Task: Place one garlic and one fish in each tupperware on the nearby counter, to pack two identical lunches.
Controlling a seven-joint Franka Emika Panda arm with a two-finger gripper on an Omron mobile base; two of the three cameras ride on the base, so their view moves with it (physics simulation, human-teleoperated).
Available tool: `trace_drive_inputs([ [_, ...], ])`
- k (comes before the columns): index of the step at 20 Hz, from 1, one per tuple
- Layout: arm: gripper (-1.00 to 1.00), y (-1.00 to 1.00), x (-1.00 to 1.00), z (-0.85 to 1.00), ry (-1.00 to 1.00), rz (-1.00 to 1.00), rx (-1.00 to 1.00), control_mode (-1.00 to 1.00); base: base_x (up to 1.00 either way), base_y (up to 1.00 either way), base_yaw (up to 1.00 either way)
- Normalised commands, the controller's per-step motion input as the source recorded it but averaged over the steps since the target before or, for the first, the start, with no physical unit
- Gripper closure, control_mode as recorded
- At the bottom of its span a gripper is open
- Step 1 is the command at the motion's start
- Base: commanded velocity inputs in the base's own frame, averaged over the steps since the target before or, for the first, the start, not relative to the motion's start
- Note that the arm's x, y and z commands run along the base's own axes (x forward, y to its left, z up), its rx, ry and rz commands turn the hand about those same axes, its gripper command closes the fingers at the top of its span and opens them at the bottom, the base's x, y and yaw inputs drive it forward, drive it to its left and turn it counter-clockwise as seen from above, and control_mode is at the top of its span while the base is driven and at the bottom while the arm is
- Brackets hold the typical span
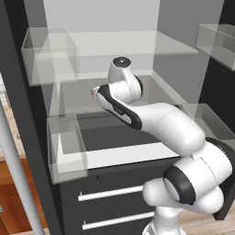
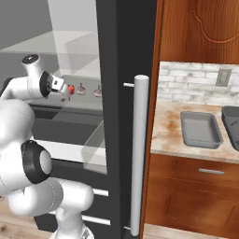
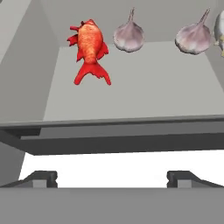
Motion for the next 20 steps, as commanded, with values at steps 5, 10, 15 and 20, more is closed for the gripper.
trace_drive_inputs([
  [5, -1.0, 0.11, 0.33, -0.05, -0.13, -0.1, 0.0, -1.0, 0.0, 0.0, 0.0],
  [10, -1.0, 0.0, 0.44, -0.13, -0.02, -0.01, 0.0, -1.0, 0.0, 0.0, 0.0],
  [15, -1.0, 0.0, 0.54, -0.1, 0.0, 0.0, 0.0, -1.0, 0.0, 0.0, 0.0],
  [20, -1.0, 0.04, 0.56, -0.11, 0.0, 0.0, 0.0, -1.0, 0.0, 0.0, 0.0],
])
